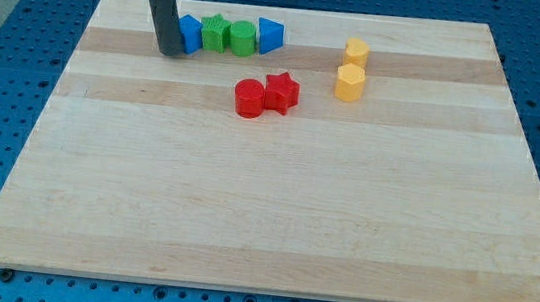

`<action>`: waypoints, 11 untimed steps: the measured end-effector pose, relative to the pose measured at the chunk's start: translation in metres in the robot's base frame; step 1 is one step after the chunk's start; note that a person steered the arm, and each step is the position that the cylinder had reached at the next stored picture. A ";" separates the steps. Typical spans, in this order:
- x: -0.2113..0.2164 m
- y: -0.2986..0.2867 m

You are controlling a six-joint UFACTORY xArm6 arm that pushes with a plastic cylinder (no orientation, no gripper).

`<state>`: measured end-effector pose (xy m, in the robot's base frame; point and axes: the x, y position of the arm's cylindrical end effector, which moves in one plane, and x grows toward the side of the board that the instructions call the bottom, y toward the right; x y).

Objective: Slide the blue cube along with green star a bit right

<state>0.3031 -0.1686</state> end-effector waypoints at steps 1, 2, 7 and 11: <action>0.000 0.002; 0.000 0.005; -0.011 -0.069; -0.020 -0.039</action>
<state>0.2832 -0.2077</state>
